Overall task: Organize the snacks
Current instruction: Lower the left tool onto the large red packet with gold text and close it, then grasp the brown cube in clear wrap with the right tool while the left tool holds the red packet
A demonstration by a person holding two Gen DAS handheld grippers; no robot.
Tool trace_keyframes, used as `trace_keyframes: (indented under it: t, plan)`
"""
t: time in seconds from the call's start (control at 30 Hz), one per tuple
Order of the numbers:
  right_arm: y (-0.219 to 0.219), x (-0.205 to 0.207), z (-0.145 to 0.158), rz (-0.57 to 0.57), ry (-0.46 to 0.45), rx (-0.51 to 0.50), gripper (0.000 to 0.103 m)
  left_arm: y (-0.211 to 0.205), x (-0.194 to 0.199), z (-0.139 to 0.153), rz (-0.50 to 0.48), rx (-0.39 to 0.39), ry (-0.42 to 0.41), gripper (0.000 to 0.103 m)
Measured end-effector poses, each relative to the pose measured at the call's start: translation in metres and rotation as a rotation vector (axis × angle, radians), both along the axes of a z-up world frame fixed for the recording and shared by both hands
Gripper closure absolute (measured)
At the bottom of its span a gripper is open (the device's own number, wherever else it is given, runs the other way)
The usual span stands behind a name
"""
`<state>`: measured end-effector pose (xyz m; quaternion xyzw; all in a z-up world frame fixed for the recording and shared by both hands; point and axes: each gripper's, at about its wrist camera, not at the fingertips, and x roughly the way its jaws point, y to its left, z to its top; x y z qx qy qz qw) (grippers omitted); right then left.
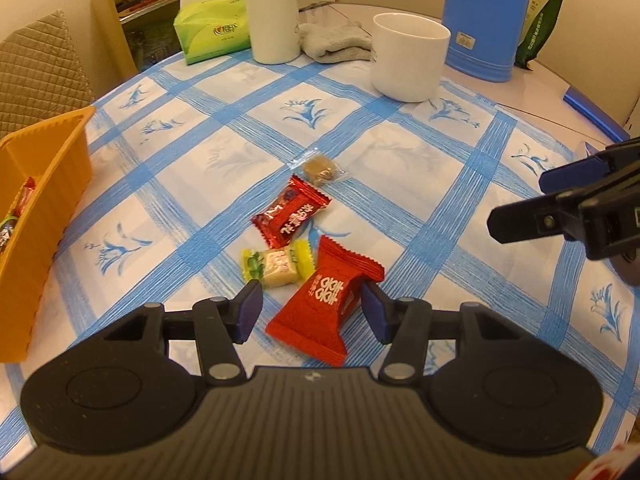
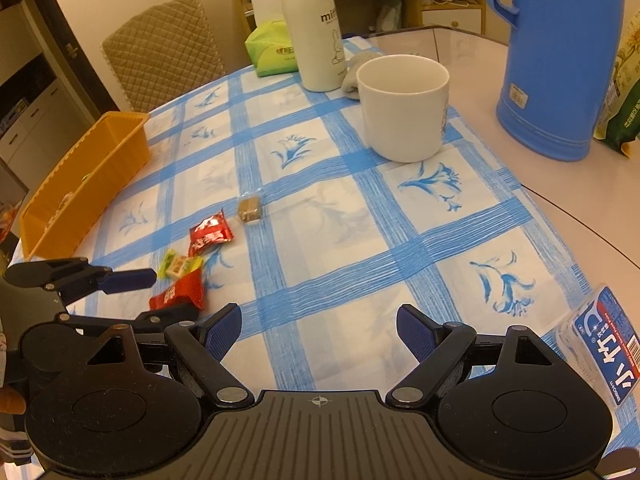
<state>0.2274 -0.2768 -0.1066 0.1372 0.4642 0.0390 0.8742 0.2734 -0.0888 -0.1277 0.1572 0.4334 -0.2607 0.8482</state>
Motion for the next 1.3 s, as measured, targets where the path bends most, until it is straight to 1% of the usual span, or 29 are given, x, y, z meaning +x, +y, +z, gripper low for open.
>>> trace_keyframes:
  t: [0.1,0.17,0.3,0.37,0.4,0.57,0.7,0.87,1.17,1.2,1.23,1.3]
  plan:
    - [-0.002,0.002,-0.001,-0.005,0.002,0.0,0.019,-0.002,0.001,0.0,-0.015,-0.01,0.011,0.055]
    - [-0.003,0.003,-0.002,-0.008,0.004,0.001,0.019,-0.004,0.003,-0.001,-0.024,-0.017,0.02,0.061]
    - [-0.003,0.005,-0.003,-0.007,0.007,0.003,0.019,-0.007,0.003,-0.003,-0.034,-0.024,0.035,0.065]
    - [-0.003,0.005,-0.003,-0.005,0.008,0.002,0.019,-0.008,0.003,-0.003,-0.034,-0.03,0.041,0.073]
    - [-0.003,0.005,-0.003,-0.004,0.009,0.002,0.019,-0.008,0.003,-0.004,-0.034,-0.034,0.045,0.075]
    - [-0.002,0.007,-0.004,0.002,0.011,0.002,0.019,-0.005,0.0,-0.003,-0.026,-0.047,0.052,0.081]
    - [0.0,0.01,-0.005,0.015,0.004,0.003,0.019,0.003,-0.004,0.002,0.002,-0.065,0.049,0.081]
    - [0.007,0.015,-0.004,0.05,-0.027,0.002,0.019,0.023,-0.009,0.013,0.066,-0.084,0.034,0.081]
    - [0.021,0.045,-0.006,0.139,-0.103,-0.009,0.02,0.086,-0.003,0.027,0.272,-0.069,-0.01,0.081]
    - [0.023,0.049,-0.006,0.146,-0.111,-0.015,0.025,0.093,-0.002,0.029,0.293,-0.067,-0.013,0.081]
    - [0.025,0.054,-0.007,0.156,-0.113,-0.018,0.034,0.099,-0.002,0.03,0.312,-0.065,-0.017,0.081]
    - [0.028,0.064,-0.01,0.166,-0.116,-0.025,0.042,0.11,-0.001,0.031,0.345,-0.063,-0.02,0.081]
